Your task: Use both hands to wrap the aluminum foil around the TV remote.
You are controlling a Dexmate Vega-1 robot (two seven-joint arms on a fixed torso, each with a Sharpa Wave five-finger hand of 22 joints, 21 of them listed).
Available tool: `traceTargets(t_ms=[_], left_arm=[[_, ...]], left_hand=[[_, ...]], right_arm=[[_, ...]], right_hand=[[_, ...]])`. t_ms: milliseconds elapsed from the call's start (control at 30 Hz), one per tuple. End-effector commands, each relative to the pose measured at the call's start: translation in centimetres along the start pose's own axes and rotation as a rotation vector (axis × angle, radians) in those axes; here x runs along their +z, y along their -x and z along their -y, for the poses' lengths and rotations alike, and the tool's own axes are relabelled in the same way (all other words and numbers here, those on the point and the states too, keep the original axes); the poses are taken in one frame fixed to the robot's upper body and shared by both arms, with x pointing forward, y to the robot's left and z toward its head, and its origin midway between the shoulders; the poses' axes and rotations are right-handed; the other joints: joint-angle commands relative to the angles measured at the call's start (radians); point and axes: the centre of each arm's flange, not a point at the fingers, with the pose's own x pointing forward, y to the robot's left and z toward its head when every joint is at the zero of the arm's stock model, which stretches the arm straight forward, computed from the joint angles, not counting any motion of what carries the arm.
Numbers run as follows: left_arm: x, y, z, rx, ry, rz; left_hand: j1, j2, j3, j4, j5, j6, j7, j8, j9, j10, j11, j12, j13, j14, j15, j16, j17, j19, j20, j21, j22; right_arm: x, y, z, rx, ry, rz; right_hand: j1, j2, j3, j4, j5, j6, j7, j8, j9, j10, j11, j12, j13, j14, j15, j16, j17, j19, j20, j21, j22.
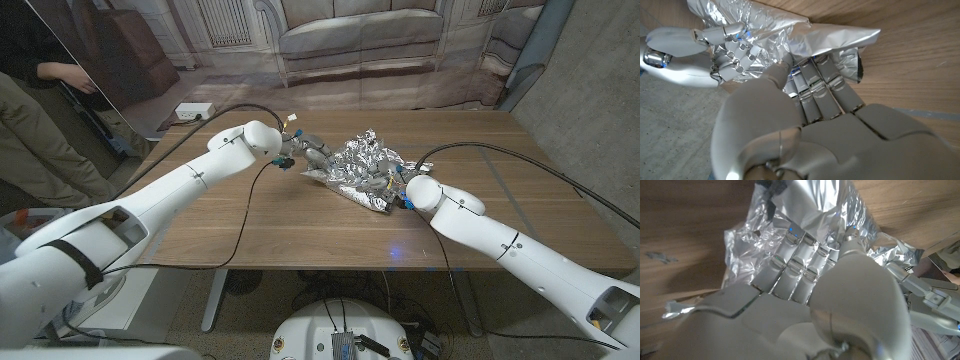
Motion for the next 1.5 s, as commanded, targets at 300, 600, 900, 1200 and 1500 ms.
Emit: traceTargets(t_ms=[300, 600, 900, 1200, 1500], left_arm=[[3.6, -3.1, -1.9, 0.046, -0.303, -0.107], [5.3, -4.1, -0.7, 0.115, -0.616, -0.076], [5.5, -4.0, 0.1, 0.127, -0.725, -0.084], [5.6, -2.3, 0.8, 0.207, -0.815, -0.097], [5.3, -0.6, 1.4, 0.219, -0.803, -0.082]], left_hand=[[-0.045, 0.005, 0.029, 0.042, -0.001, -0.003, 0.021, -0.031, -0.005, 0.064, -0.071, 0.063, 0.084, 0.066, -0.006, -0.021, 0.027, -0.077, 0.032, -0.009, 0.007], [-0.078, 0.001, 0.036, 0.051, -0.002, 0.006, -0.025, -0.062, -0.019, -0.015, -0.099, 0.007, 0.056, -0.112, -0.002, -0.1, 0.037, -0.266, 0.061, -0.044, 0.016], [-0.128, -0.003, 0.023, 0.068, -0.003, -0.096, -0.037, -0.126, -0.043, -0.223, -0.042, -0.142, 0.03, -0.438, 0.091, -0.204, 0.036, -0.556, 0.151, -0.118, 0.016], [-0.21, -0.029, -0.035, 0.091, -0.002, -0.225, -0.013, -0.198, -0.068, -0.583, 0.033, -0.275, -0.012, -0.837, 0.192, -0.24, 0.015, -0.856, 0.234, -0.231, 0.012], [-0.228, -0.034, -0.049, 0.094, -0.002, -0.297, -0.008, -0.22, -0.078, -0.657, 0.052, -0.27, -0.04, -0.911, 0.201, -0.234, -0.003, -0.914, 0.234, -0.261, 0.01]], right_arm=[[-4.1, -1.3, 1.6, 0.208, -0.346, -0.05], [-5.2, -1.9, 1.4, 0.293, -0.374, -0.1], [-5.1, -1.8, 1.4, 0.311, -0.375, -0.102], [-3.9, -0.9, 1.3, 0.329, -0.326, -0.049], [-2.7, 0.7, 0.9, 0.303, -0.304, 0.021]], right_hand=[[-0.098, 0.063, 0.117, 0.156, 0.01, 0.003, 0.018, -0.016, -0.001, 0.023, 0.01, -0.01, 0.003, 0.058, -0.029, 0.004, 0.028, 0.009, -0.093, -0.003, -0.021], [-0.087, 0.063, 0.145, 0.15, 0.01, 0.016, 0.026, -0.017, -0.003, 0.026, 0.014, -0.016, 0.001, 0.052, -0.031, -0.002, 0.029, 0.01, -0.092, -0.009, -0.032], [-0.245, 0.001, 0.088, 0.213, -0.01, 0.006, 0.064, -0.044, -0.014, 0.022, 0.055, -0.054, -0.017, 0.055, -0.024, -0.025, 0.009, 0.025, -0.086, -0.002, -0.06], [-0.413, -0.024, 0.026, 0.206, -0.005, -0.153, 0.054, -0.097, -0.014, -0.204, 0.092, -0.156, 0.0, -0.055, -0.015, -0.105, -0.004, -0.053, -0.083, -0.069, -0.098], [-0.495, -0.026, 0.004, 0.162, -0.004, -0.253, 0.053, -0.093, -0.024, -0.436, 0.133, -0.208, 0.011, -0.568, 0.159, -0.233, -0.066, -0.499, 0.077, -0.257, -0.097]])
